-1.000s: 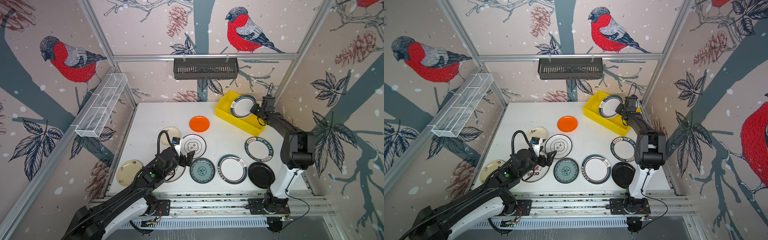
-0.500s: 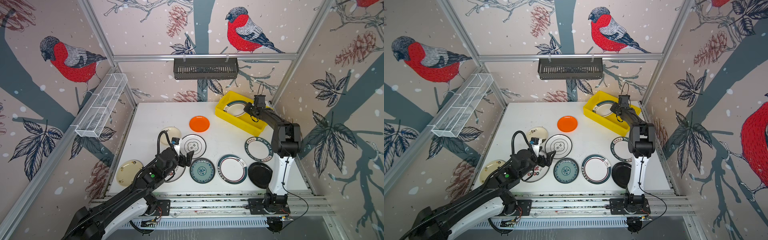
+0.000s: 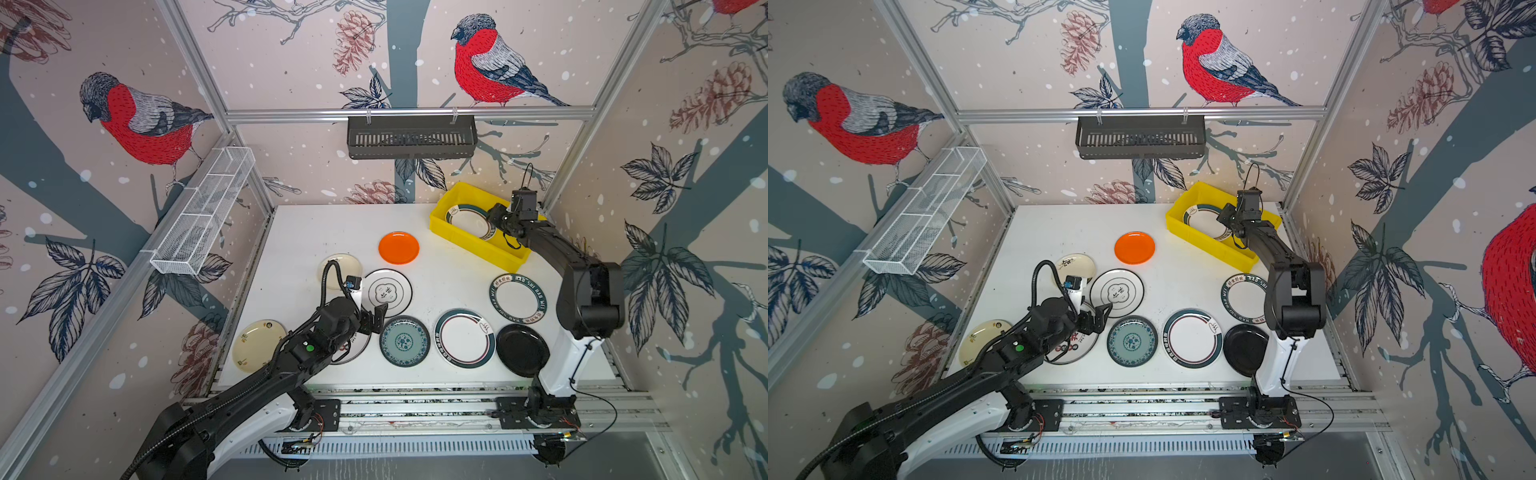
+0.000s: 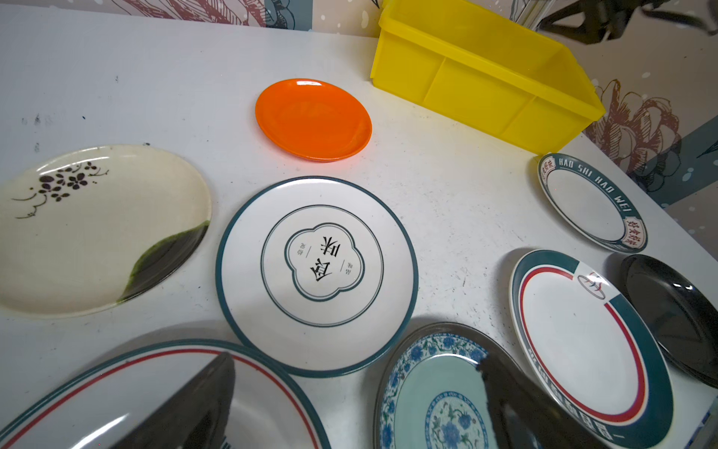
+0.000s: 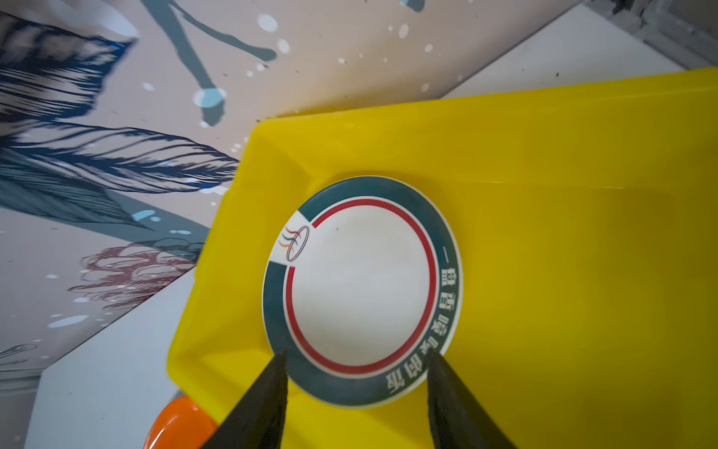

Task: Place the plates into the plastic bin on the countertop
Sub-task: Place the plate in the plastic bin, then pick up the plate from the middle-right of the table.

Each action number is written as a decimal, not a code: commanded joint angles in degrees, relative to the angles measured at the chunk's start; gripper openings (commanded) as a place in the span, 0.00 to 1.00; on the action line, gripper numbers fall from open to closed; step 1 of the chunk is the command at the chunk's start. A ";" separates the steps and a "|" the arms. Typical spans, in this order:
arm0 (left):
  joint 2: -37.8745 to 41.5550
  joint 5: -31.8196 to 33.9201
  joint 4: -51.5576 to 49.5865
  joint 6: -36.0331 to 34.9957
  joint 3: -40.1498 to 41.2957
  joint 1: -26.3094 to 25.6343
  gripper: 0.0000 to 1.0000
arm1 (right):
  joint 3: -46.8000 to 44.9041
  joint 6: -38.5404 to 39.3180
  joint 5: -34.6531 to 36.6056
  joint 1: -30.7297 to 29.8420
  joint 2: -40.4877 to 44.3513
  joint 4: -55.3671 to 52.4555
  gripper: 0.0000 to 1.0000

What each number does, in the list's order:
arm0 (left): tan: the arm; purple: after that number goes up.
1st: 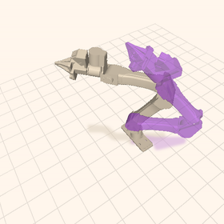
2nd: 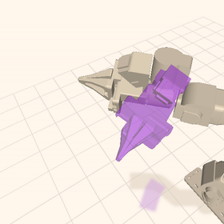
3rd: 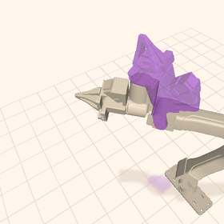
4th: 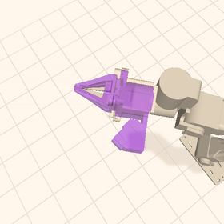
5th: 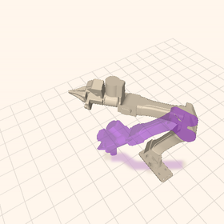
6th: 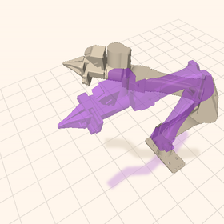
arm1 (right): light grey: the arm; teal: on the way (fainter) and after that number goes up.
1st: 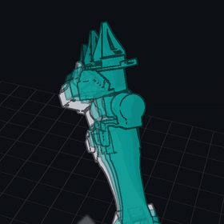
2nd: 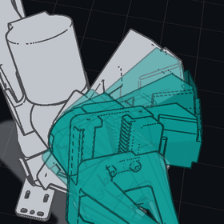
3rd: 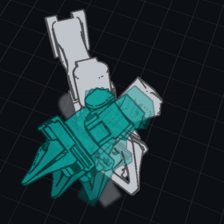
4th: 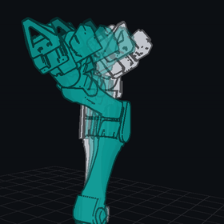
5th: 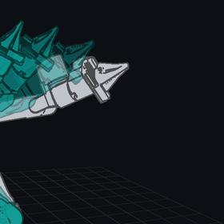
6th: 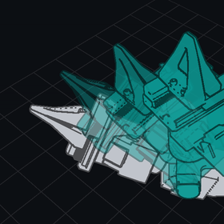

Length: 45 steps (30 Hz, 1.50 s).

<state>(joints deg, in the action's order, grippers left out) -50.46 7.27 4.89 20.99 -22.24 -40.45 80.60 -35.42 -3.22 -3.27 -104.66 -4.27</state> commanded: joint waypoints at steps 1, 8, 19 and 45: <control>-2.22 -0.50 1.70 1.18 -1.27 0.02 0.98 | -5.52 1.42 2.57 0.10 6.40 2.22 0.58; -8.03 0.01 2.58 4.01 -4.68 0.02 0.98 | -19.72 2.14 -2.63 -0.75 22.41 1.56 0.59; -12.46 -9.63 7.91 5.22 -7.11 0.02 0.98 | -35.66 5.36 -2.84 -1.04 44.84 -11.65 0.68; -35.41 -14.33 8.80 3.94 -20.41 -9.56 0.96 | -56.40 -0.57 -15.38 -6.37 58.05 -16.97 0.71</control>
<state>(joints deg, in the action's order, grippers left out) -84.88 -6.22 13.82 25.98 -41.89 -49.74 24.73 -33.28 -18.02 -7.51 -47.18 -21.08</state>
